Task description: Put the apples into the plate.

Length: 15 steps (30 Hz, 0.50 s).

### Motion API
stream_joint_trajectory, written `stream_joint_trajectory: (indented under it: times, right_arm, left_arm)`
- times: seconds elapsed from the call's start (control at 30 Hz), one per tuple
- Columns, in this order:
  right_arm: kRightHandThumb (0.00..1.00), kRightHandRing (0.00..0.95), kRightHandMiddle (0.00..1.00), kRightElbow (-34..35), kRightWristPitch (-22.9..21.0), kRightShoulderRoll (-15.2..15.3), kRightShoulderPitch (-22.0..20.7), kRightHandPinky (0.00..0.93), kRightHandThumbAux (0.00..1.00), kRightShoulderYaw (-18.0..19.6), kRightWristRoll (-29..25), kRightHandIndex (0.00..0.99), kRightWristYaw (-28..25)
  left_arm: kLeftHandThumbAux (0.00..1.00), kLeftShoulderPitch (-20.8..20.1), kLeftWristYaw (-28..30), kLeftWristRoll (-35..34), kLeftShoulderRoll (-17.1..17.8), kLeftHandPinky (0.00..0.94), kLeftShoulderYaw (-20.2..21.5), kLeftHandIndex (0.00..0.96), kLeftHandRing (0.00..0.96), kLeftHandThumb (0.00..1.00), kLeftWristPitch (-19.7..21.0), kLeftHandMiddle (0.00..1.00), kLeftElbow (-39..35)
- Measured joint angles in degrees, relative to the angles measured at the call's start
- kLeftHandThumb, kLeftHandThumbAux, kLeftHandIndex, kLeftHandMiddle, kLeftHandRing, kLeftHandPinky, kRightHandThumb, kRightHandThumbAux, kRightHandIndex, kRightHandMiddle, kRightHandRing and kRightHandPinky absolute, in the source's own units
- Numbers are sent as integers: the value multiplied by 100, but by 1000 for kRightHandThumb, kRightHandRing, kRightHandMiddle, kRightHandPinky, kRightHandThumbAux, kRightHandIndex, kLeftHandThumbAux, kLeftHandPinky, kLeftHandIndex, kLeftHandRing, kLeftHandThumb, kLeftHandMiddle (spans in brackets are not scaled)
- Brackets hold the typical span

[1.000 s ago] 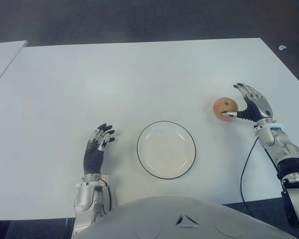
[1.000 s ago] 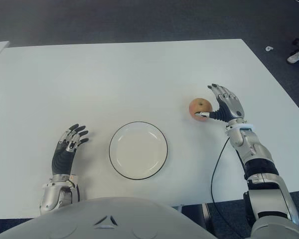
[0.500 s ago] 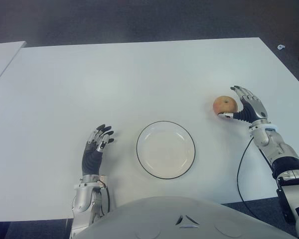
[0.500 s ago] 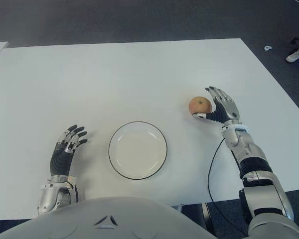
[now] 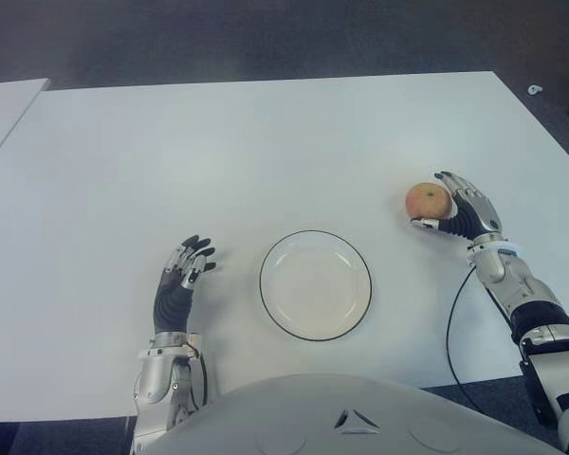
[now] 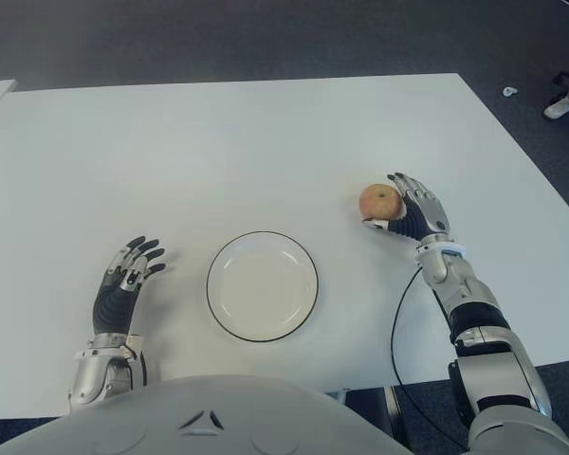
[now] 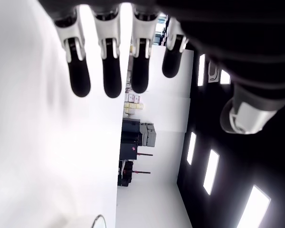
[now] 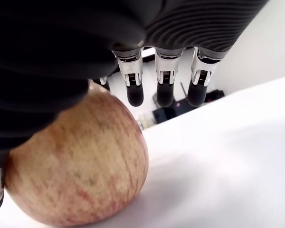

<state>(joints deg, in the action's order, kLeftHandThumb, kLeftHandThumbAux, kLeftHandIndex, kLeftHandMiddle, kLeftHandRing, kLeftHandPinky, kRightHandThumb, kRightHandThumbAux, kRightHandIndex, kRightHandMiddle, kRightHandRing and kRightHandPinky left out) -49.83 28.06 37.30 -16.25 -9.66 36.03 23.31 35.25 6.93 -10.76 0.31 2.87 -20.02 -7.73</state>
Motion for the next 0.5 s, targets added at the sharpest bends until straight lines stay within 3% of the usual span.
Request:
stream_joint_trajectory:
  times: [0.33, 0.5]
  right_arm:
    - [452, 80, 72, 54, 2, -82, 82, 123, 500, -122, -35, 36, 207]
    - [394, 85, 72, 51, 40, -133, 113, 129, 482, -283, 22, 28, 472]
  left_arm:
    - [482, 14, 5, -55, -1, 317, 34, 189, 276, 231, 28, 237, -73]
    - [488, 13, 5, -49, -1, 321, 31, 191, 278, 234, 28, 238, -76]
